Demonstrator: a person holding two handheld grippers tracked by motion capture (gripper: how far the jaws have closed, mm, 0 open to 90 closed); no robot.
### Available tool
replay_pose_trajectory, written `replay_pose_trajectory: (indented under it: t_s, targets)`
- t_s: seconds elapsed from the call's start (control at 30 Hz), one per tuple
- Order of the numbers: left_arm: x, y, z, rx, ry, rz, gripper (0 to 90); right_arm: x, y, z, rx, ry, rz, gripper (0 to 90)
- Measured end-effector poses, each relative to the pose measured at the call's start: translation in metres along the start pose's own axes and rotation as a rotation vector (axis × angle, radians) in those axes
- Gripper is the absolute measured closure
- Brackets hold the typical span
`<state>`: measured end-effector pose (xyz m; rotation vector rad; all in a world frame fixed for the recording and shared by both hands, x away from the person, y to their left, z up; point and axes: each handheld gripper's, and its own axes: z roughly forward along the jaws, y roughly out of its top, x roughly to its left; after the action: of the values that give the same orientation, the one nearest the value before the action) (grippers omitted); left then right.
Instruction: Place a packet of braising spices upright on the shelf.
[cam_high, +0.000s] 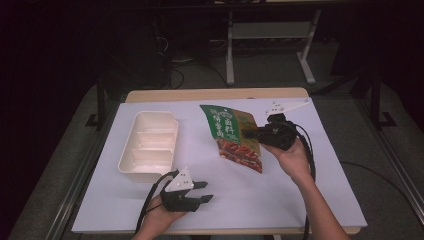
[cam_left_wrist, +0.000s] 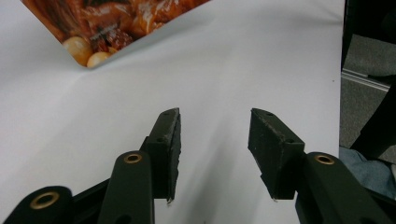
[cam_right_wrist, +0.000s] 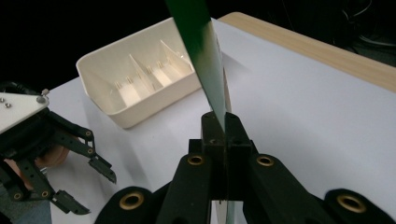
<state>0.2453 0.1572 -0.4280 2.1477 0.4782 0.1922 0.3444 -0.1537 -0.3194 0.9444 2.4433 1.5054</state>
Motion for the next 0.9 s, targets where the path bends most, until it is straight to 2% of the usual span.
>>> replay_pose_trajectory:
  t_s: [0.37,0.7,0.77,0.9]
  targets:
    - [-0.008,-0.010,-0.014,-0.007,-0.004,-0.005,49.7,0.014,0.017,0.009,-0.018,0.043,-0.030,89.8]
    - [-0.010,-0.020,-0.019,-0.018,-0.013,-0.001,48.7,0.032,0.037,0.021,-0.035,0.106,-0.053,89.7]
    - [-0.011,-0.022,-0.019,-0.015,-0.008,0.010,48.6,0.035,0.042,0.023,-0.040,0.115,-0.061,89.7]
    - [-0.011,-0.023,-0.020,-0.019,-0.010,0.007,48.6,0.044,0.052,0.026,-0.047,0.128,-0.078,89.7]
